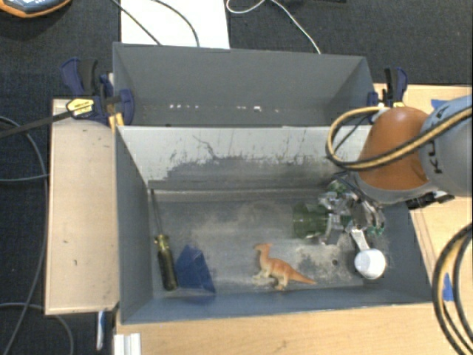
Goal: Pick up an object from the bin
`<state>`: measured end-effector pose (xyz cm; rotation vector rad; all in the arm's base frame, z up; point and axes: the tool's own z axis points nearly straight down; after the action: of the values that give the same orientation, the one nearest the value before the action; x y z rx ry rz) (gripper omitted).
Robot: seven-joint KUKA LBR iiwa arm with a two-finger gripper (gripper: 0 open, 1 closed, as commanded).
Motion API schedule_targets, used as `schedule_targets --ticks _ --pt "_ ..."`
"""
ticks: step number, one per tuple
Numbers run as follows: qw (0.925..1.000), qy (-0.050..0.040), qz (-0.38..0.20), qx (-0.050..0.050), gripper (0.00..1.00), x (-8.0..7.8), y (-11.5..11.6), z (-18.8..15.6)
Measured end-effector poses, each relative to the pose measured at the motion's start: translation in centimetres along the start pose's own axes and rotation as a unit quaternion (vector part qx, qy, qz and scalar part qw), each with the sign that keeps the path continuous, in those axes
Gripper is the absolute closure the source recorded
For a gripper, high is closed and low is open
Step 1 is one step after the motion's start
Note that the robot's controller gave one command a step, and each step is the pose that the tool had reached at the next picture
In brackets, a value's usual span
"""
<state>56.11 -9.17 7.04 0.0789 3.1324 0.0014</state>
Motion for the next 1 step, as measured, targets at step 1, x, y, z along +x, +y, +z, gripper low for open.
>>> schedule_targets --ticks 1 --pt "0.9998 0.0007 -0.019 0.000 1.00 -1.35 0.66 -10.14"
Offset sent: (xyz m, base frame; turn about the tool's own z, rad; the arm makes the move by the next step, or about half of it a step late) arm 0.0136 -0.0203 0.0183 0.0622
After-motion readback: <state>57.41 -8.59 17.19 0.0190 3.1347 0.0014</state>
